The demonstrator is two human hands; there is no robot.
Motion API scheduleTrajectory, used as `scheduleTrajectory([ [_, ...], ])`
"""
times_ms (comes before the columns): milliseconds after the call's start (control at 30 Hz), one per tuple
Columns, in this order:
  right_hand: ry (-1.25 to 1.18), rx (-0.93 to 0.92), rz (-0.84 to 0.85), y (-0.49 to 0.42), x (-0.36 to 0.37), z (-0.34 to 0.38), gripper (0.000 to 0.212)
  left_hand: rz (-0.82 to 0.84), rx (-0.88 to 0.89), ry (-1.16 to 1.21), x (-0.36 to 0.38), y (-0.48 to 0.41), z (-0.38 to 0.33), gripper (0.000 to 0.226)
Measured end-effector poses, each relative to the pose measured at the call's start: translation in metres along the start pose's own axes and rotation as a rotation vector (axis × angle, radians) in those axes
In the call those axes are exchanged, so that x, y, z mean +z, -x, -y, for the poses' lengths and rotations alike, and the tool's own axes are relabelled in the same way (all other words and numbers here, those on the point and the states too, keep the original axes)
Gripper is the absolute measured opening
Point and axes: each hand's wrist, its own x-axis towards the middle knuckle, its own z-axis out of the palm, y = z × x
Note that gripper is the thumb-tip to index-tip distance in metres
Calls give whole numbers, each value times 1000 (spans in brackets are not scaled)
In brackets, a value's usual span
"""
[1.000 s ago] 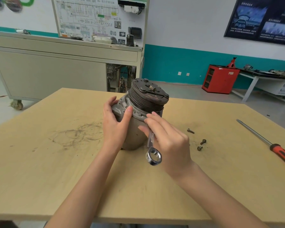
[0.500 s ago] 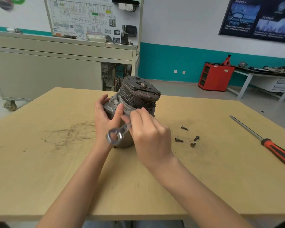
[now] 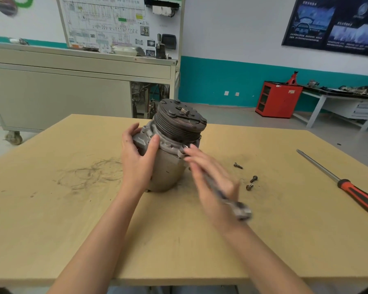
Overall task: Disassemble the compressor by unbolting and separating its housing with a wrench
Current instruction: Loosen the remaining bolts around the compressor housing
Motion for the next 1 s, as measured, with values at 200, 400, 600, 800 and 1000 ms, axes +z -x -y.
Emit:
scheduleTrajectory([
  [200,-852,601,265,-19,-28,-51,30,-6,-30,-21,-1,-1,3,50],
  [400,-1383,1037,399,-51,-13,-95,33,-10,-22,-22,0,0,-2,51],
  [600,-1222,910,506,-67,-24,-109,26,8,-41,-21,-1,1,-5,58],
  [800,-502,585,84,-71,-46,-70,28,11,-42,-3,0,2,-6,58],
  [1000,275,-191,161,-47,-31,-9,30,4,-38,-13,-1,1,-6,59],
])
